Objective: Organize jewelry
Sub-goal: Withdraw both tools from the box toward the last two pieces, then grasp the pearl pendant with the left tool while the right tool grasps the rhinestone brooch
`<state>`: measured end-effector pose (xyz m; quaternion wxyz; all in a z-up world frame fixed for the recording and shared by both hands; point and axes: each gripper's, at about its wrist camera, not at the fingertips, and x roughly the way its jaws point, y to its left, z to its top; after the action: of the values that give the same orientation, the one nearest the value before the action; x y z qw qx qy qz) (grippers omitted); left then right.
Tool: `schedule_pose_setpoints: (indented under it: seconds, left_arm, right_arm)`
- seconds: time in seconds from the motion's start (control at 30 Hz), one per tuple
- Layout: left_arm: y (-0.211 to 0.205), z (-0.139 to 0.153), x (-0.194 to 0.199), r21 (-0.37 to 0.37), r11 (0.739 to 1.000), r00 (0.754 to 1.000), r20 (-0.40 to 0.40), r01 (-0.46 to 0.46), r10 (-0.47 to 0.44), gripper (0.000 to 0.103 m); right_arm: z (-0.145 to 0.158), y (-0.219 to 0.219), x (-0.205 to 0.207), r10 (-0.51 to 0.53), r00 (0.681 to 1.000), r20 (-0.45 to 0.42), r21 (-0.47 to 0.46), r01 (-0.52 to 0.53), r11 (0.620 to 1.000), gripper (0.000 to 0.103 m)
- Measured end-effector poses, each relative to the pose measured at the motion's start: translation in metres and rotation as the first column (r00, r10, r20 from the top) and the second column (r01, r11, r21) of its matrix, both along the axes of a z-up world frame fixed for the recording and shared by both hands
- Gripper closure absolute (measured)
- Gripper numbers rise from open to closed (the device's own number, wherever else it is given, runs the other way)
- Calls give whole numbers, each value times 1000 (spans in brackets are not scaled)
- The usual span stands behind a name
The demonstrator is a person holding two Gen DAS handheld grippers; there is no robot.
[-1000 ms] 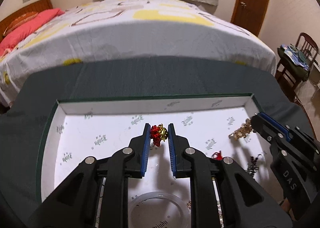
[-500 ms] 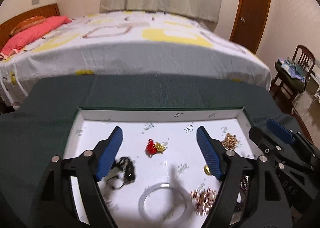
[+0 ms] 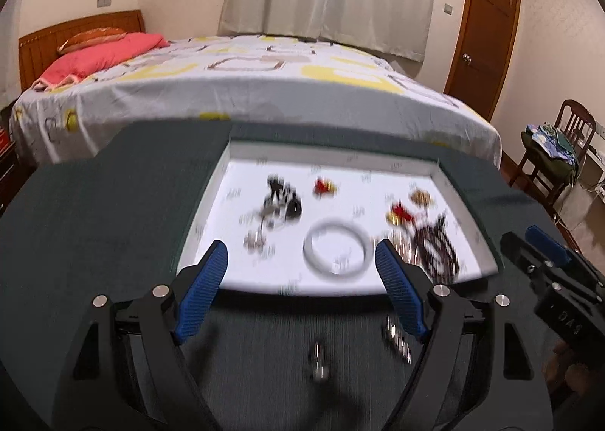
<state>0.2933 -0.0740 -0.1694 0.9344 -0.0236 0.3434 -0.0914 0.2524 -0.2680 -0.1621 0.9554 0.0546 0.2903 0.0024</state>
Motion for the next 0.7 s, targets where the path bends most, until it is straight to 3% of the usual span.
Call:
schedule_pose_setpoints:
  seconds: [0.2,0.5,0.7]
  left_arm:
    - [-1,-27,-26,24,1000,999,-53,-3,5,27]
    - [-9,-55,-25,49,999,990,-138,3,3,44]
    - [-14,-60,-19,46,998,984,-176,35,-26,66]
  right_arm:
    - [-13,0,-33,1,1000,-31,-3,-1,1000,43]
    - [-22,-1,-49,22,999,-43,28,-20,999,43]
    - [-25,-4,-51,18,999,-42,50,-16,999,43]
